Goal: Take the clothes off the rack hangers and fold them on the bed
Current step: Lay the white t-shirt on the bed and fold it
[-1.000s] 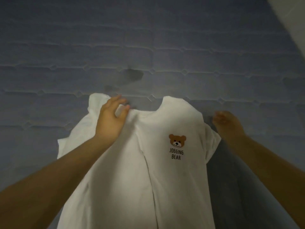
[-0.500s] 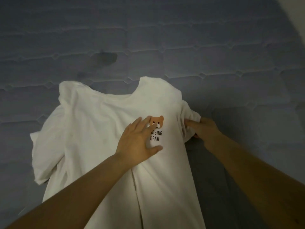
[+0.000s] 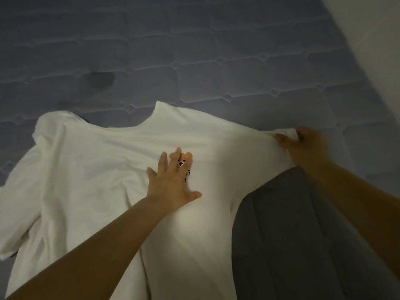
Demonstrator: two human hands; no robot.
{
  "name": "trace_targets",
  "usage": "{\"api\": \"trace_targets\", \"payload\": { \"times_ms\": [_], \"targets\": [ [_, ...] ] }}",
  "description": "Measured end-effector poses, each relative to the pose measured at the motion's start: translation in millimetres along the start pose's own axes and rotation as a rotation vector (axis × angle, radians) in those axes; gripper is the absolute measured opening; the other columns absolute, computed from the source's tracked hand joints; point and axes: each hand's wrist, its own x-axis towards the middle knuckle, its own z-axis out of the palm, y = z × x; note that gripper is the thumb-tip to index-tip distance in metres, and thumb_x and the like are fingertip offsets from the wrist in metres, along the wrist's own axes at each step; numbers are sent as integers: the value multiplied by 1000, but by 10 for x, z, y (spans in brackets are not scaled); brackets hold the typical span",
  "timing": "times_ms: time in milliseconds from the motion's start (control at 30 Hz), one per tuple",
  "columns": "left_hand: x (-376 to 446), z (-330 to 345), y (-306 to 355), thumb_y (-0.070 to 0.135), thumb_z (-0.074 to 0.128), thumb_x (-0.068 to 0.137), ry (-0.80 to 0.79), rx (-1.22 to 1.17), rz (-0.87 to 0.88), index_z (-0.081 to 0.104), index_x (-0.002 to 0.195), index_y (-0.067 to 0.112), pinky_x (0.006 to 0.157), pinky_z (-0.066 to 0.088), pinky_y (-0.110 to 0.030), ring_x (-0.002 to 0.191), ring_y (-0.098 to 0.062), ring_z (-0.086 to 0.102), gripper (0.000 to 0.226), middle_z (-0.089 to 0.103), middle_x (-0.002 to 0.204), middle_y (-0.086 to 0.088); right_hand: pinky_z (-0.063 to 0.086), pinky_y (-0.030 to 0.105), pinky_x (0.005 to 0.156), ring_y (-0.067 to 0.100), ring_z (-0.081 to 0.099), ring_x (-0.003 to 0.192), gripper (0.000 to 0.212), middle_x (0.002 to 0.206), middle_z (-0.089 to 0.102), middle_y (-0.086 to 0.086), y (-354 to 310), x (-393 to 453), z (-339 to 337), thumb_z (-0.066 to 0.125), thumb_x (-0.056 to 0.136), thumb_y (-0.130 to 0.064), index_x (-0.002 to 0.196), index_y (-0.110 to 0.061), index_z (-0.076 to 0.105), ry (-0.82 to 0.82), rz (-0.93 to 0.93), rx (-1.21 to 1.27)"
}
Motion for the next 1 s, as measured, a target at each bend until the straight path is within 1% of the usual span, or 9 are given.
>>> {"api": "trace_targets", "payload": {
  "times_ms": [67,133,233,367,433,533,633,867,1000],
  "targets": [
    [16,22,5,71,52,76,6,8,-13,-9,146,39,113,10,-59,143,-31,-18,98,-25,154,7,27,29,53,19,42,68,32,70,44,1,51,29,-52,60,88,-36,71,-12,47,20,-14,-44],
    [28,43,6,71,53,75,2,8,-23,-10,145,40,113,10,-59,143,-30,-19,99,-26,154,8,26,27,50,18,39,61,39,64,38,1,129,29,-59,61,87,-39,65,-14,40,20,13,-50],
    [63,49,5,71,55,74,-20,-4,-33,-8,145,42,113,9,-59,143,-29,-20,100,-26,154,10,40,30,71,25,55,82,43,82,57,13,275,51,-22,59,87,-45,92,-3,64,-13,105,10],
    [103,37,12,71,58,72,-42,-9,-39,-5,146,41,113,10,-59,143,-29,-19,102,-24,154,10,44,44,97,32,51,116,54,126,55,13,375,73,17,57,89,-43,126,-4,53,-118,288,210],
    [107,49,13,72,57,72,-43,-3,-47,-7,146,41,113,10,-58,143,-28,-20,102,-25,154,11,45,41,95,28,52,113,49,129,55,11,380,65,30,62,88,-33,129,-8,52,-202,256,236],
    [111,61,7,72,56,72,-50,-1,-54,-8,146,42,114,9,-58,142,-27,-21,102,-26,154,12,46,30,75,19,56,99,41,119,60,5,309,50,90,67,84,-21,123,-15,54,-347,229,341],
    [125,60,6,73,56,72,-65,3,-59,-7,146,42,114,9,-58,142,-26,-22,103,-26,153,12,45,22,57,16,55,87,53,121,59,9,234,70,192,72,80,-18,128,-8,52,-359,235,328],
    [151,68,8,73,57,71,-70,10,-66,-6,146,42,114,9,-58,143,-27,-21,102,-26,153,12,46,38,87,25,56,107,46,121,59,8,280,46,220,67,84,-25,126,-9,55,-360,296,449],
    [157,83,12,74,56,71,-67,20,-71,-5,147,42,114,9,-59,142,-27,-22,103,-27,153,12,51,33,75,17,61,95,34,111,63,3,304,30,114,64,86,-18,119,-13,56,-338,266,607]
  ]
}}
